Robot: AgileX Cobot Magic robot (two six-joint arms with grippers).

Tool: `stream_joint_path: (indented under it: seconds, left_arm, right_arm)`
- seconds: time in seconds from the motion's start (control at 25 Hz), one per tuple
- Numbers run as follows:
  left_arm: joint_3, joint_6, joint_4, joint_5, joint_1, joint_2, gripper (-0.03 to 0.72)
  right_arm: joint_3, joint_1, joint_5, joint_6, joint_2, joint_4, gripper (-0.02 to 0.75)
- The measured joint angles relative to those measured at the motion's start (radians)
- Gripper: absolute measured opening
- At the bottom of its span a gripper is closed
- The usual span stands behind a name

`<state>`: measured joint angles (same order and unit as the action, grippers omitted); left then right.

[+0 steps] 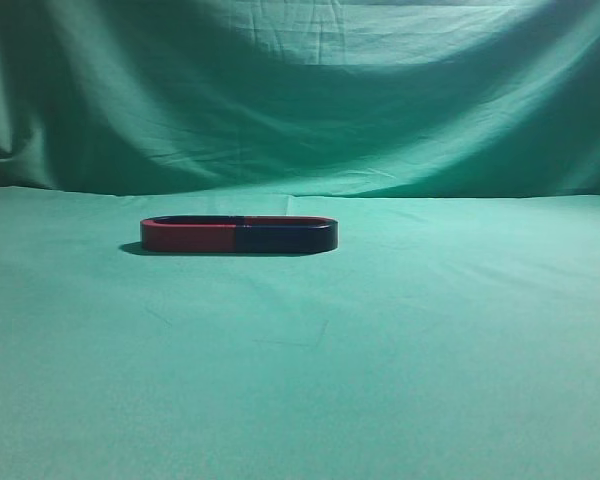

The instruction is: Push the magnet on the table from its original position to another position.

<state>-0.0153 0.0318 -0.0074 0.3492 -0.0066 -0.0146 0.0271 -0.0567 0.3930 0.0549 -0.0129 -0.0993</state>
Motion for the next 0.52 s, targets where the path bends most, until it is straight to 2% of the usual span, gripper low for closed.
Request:
stream_joint_path:
  seconds: [0.52]
  left_arm:
    - [0.0,0.0,0.0,0.0,0.0,0.0,0.372]
  right_arm:
    - [0.0,0.0,0.0,0.0,0.0,0.0,0.0]
